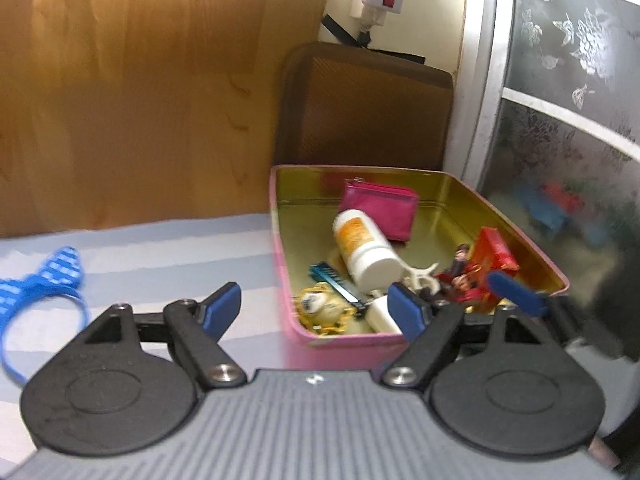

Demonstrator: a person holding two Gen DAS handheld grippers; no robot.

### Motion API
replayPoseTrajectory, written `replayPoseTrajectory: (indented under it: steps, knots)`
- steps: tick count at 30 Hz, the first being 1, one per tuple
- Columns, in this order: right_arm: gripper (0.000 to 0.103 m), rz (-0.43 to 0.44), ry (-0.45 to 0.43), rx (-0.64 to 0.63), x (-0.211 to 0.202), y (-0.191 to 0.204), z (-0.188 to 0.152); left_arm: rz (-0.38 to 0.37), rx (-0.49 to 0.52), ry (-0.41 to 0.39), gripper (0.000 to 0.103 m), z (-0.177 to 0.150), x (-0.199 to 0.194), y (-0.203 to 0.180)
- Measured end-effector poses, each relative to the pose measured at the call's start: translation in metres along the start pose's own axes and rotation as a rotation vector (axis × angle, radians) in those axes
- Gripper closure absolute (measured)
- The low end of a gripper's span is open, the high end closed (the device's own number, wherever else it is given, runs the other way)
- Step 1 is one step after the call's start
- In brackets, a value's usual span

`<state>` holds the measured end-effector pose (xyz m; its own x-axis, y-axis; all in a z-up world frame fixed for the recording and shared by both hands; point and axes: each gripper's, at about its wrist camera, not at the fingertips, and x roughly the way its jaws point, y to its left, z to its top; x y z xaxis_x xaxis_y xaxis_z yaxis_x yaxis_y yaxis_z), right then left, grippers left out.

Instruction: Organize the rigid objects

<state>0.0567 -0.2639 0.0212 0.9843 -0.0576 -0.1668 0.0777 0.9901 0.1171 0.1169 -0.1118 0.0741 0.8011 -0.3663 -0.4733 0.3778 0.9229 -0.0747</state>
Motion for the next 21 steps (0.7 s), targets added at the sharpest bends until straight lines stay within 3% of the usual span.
replayPoseTrajectory:
  steps: [10,21]
  knots:
    - [0.024,-0.012,0.047,0.188,-0.04,-0.018,-0.015,0.123,0.031,0.007,0.02,-0.031,-0.017,0.021]
    - [0.023,0.036,0.077,0.164,-0.057,0.01,-0.025,0.176,0.008,0.029,0.018,-0.066,-0.029,0.039]
